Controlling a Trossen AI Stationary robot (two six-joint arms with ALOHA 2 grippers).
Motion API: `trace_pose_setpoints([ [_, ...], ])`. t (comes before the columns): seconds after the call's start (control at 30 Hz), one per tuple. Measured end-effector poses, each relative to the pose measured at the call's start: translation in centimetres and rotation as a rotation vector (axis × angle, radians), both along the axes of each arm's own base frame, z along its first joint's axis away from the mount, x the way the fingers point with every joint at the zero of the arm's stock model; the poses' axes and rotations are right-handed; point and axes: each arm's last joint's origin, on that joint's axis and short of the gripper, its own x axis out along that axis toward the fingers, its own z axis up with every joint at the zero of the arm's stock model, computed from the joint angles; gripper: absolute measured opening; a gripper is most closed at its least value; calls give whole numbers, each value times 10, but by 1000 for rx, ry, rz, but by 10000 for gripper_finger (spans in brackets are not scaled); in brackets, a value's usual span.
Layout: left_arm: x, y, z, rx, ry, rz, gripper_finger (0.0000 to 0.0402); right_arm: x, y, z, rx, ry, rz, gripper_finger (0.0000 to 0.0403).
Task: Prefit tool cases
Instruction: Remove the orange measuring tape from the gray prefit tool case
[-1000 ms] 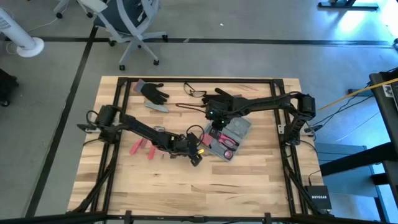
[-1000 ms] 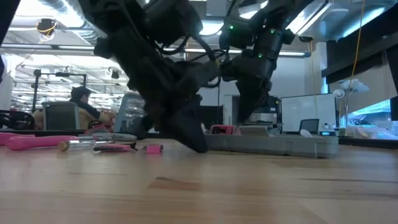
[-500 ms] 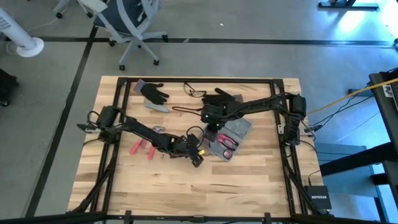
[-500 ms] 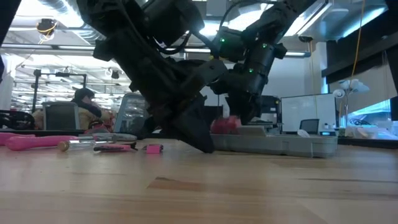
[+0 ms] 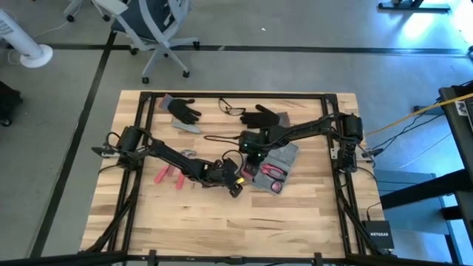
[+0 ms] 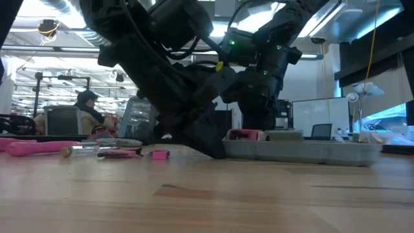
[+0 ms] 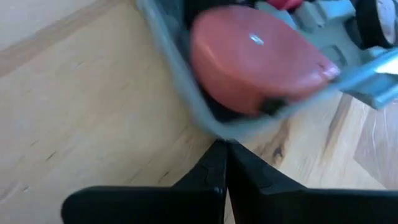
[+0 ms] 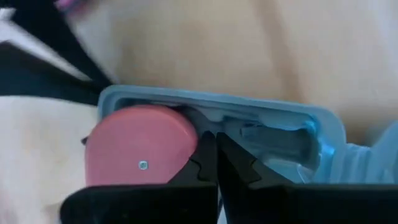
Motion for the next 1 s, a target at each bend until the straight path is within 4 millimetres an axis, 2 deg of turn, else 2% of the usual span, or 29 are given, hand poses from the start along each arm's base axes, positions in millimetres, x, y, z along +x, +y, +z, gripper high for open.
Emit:
trace_pose_setpoints([
  [0.4,2,8,-3,9,0,8,0,11,8,20,302,-92,120,0],
  [0.57,2,6,-2,45,8,-26,0,10,11,22,425,-91,167,0],
  [0.67,1,1,1,71,8,-56,0,7,12,29,435,-100,185,0],
  [0.87,0,-4,2,91,16,-93,0,-14,11,71,269,-147,182,0],
  [1.0,-1,-5,2,83,8,-79,0,-35,29,107,141,-187,232,0],
])
